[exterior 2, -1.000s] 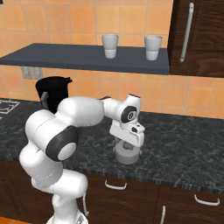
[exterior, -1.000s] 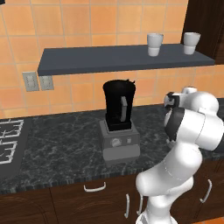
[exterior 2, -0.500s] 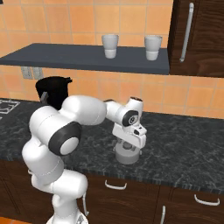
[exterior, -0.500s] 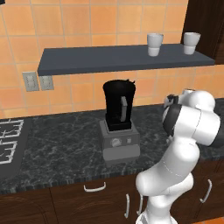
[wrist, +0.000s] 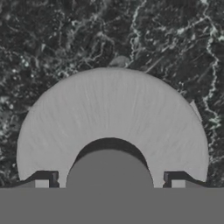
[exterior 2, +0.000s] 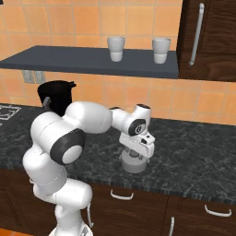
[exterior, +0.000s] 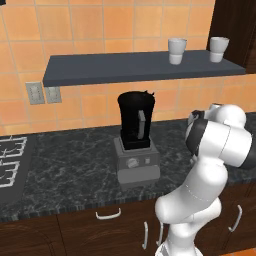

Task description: Close the lid blender by securely placing the lid on top.

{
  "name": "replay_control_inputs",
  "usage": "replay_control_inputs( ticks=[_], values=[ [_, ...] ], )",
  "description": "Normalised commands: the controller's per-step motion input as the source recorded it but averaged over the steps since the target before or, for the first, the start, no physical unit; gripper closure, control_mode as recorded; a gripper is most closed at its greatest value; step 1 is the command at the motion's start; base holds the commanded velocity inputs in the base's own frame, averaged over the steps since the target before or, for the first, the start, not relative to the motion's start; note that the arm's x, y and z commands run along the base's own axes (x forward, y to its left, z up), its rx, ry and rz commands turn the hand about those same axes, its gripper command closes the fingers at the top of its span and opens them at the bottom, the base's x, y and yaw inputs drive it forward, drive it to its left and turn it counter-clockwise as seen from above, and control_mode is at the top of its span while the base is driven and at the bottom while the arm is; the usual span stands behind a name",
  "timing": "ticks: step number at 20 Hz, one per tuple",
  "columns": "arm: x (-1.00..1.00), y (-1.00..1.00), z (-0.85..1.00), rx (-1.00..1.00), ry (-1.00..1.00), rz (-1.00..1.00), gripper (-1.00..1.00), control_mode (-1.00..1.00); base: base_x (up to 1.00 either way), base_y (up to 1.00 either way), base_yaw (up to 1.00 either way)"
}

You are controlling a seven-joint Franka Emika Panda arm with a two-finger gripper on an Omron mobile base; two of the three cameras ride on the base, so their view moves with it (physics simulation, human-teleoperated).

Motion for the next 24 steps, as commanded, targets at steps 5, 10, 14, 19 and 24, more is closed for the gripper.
replay_control_inputs(
  ticks=[5, 10, 14, 19, 24],
  values=[
    [-0.05, 0.17, -0.29, 0.0, -0.02, 0.0, 1.0, -1.0, 0.0, 0.0, 0.0],
    [-0.03, 0.11, -0.06, -0.01, 0.0, 0.0, 1.0, -1.0, 0.0, 0.0, 0.0],
    [0.0, 0.2, 0.0, 0.0, 0.0, -0.05, 1.0, -1.0, 0.0, 0.0, 0.0],
    [-0.08, 0.04, 0.34, 0.0, 0.0, -0.04, 1.0, -1.0, 0.0, 0.0, 0.0],
    [-0.36, 0.05, 0.99, 0.0, -0.03, -0.02, 1.0, -1.0, 0.0, 0.0, 0.0]
  ],
)
